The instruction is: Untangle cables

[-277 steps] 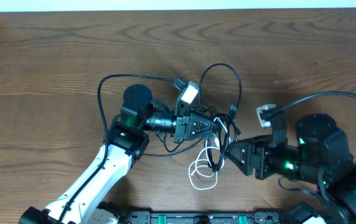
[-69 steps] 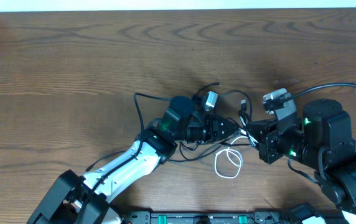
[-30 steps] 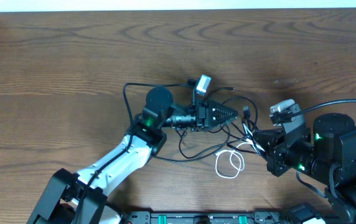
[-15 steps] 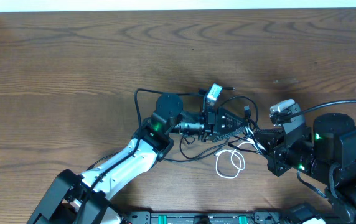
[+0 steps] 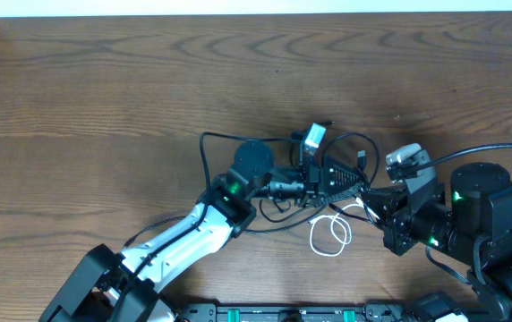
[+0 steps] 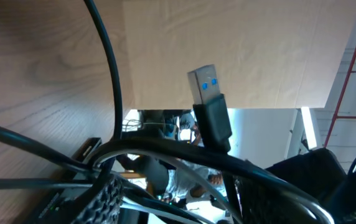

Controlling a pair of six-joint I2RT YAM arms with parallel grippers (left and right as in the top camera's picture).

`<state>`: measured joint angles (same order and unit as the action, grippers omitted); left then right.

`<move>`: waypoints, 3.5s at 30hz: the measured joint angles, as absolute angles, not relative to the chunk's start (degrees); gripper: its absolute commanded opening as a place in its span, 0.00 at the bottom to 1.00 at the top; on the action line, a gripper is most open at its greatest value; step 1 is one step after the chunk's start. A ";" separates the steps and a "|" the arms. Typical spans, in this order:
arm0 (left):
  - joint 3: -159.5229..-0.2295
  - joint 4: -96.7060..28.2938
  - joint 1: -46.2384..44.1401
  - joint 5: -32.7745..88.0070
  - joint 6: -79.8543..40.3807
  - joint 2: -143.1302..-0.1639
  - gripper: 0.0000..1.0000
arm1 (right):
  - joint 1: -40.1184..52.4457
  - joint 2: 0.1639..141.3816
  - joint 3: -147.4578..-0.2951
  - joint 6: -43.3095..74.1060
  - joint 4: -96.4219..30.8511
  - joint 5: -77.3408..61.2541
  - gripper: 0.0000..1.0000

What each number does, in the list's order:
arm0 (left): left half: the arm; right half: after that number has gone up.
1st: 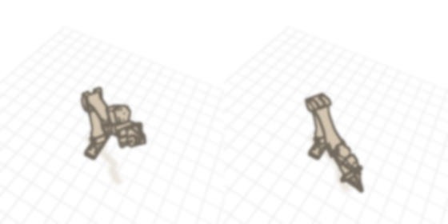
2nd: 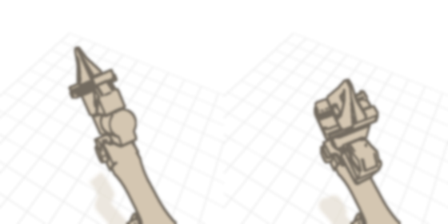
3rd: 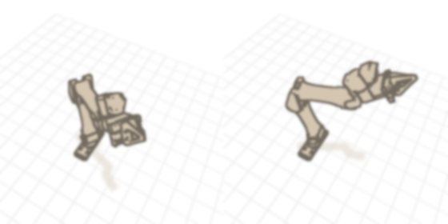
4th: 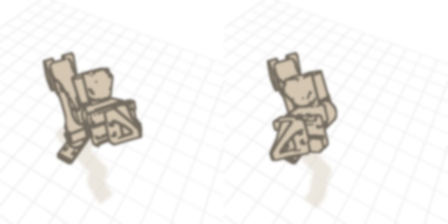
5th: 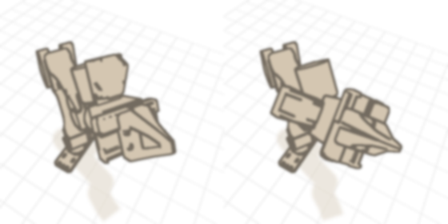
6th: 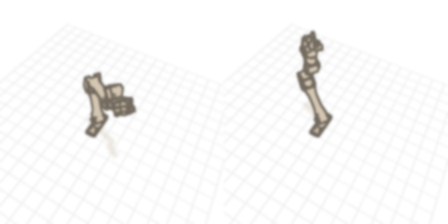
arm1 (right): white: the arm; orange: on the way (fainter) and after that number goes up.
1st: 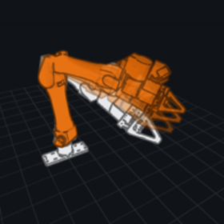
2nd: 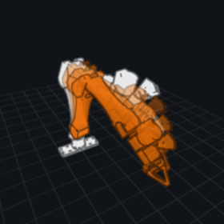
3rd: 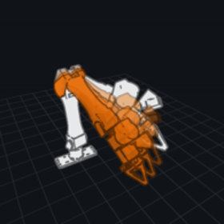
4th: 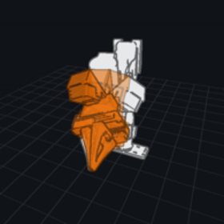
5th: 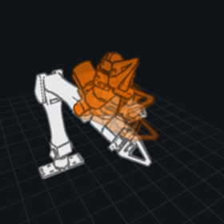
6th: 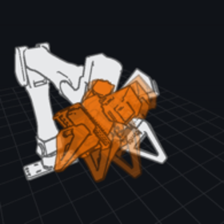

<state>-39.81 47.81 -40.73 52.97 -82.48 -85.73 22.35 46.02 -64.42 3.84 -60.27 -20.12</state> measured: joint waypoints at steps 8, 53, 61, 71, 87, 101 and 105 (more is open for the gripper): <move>-39.83 41.23 -41.67 46.19 -76.82 -85.71 0.38 | 22.35 46.13 -64.42 3.84 -60.36 -22.33 0.01; -39.79 10.98 -35.14 28.32 -16.58 -69.69 0.82 | 22.35 52.90 -64.36 11.40 -61.01 -37.98 0.01; -39.79 8.58 -37.56 27.05 -12.21 -69.56 0.82 | 19.75 53.36 -64.36 11.53 -61.73 -42.78 0.01; -39.79 5.91 -34.17 26.98 -9.91 -60.69 0.82 | 12.93 56.90 -64.36 8.38 -63.24 -47.88 0.01; -39.79 3.55 -34.28 32.82 -6.61 -59.27 0.82 | 12.93 59.77 -64.36 6.26 -64.29 -58.48 0.01; -39.79 2.79 -34.28 37.91 -4.36 -59.24 0.82 | 11.68 61.17 -64.36 7.22 -63.99 -60.71 0.01; -39.79 3.51 -34.39 38.52 -4.19 -59.27 0.82 | 11.68 61.17 -64.36 7.42 -63.86 -62.83 0.01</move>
<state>-39.79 3.51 -34.39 38.52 -4.19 -59.27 11.68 61.17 -64.36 7.42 -63.86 -62.83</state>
